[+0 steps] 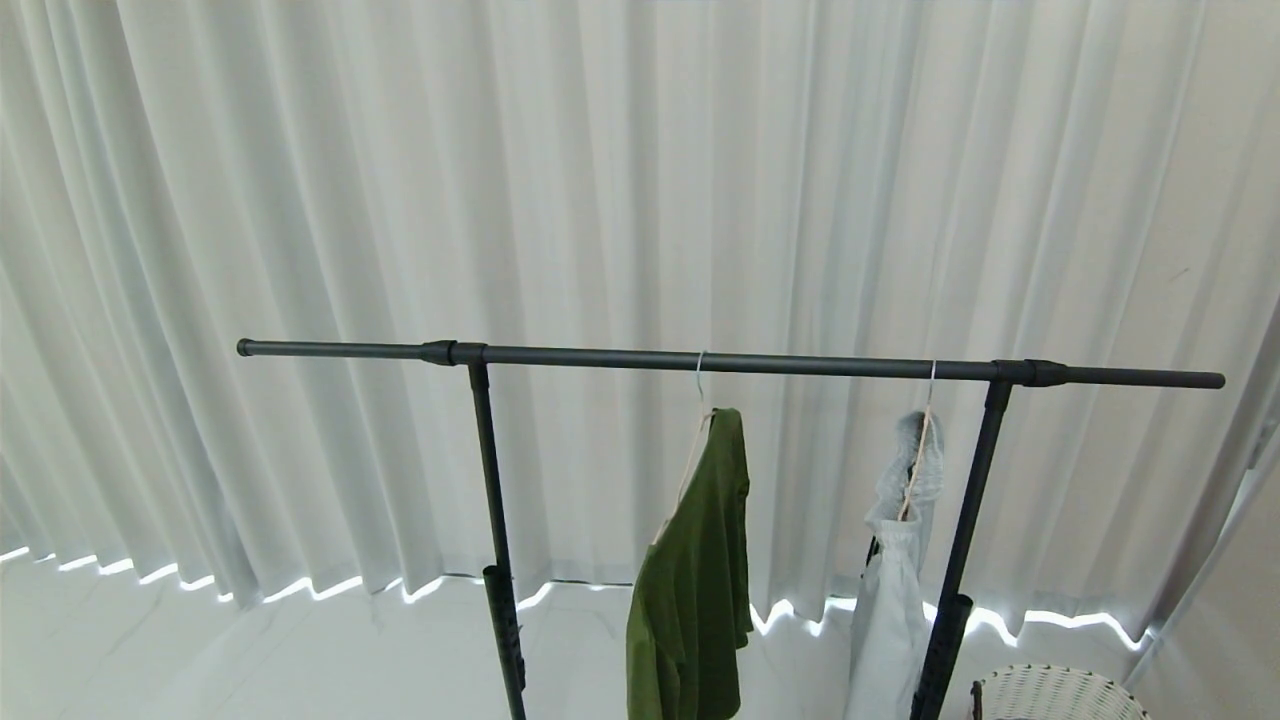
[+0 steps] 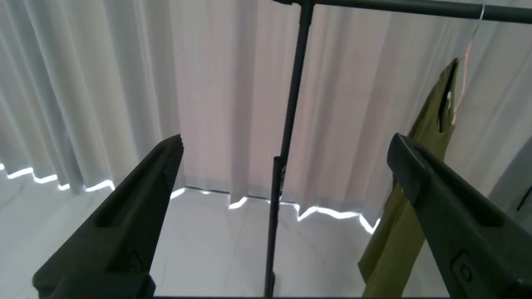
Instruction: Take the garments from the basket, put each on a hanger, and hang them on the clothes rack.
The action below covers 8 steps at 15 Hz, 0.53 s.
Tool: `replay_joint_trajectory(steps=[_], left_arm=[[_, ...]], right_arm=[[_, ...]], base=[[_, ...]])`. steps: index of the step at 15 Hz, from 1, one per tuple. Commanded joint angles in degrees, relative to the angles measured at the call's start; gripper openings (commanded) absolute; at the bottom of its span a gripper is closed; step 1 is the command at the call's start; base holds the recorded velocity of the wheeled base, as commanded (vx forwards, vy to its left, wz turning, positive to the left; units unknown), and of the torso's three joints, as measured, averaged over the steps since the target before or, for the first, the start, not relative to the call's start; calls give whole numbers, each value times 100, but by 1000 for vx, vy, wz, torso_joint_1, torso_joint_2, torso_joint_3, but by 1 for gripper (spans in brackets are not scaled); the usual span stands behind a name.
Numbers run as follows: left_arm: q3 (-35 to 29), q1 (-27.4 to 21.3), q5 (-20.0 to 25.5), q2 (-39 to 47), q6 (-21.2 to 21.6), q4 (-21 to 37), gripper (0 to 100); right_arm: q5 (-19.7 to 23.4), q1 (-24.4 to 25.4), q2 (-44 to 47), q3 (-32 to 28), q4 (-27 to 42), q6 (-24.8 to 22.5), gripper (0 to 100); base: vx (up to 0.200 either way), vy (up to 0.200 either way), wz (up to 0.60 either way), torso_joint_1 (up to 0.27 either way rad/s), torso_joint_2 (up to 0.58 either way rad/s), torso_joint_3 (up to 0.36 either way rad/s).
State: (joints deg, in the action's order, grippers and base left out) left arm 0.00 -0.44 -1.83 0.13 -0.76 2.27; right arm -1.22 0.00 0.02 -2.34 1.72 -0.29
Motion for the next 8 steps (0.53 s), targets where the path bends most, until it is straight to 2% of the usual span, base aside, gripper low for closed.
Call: replay_joint_trajectory(steps=[1, 8], left_arm=[[0, 0, -2, -13, -4, 2, 100], [0, 0, -2, -13, -4, 2, 100]], right_arm=[[69, 0, -2, 234, -146, -6, 100], [69, 0, -2, 208, -137, 170, 100]], base=[[0, 0, 0, 0, 0, 0], [0, 0, 0, 0, 0, 0]])
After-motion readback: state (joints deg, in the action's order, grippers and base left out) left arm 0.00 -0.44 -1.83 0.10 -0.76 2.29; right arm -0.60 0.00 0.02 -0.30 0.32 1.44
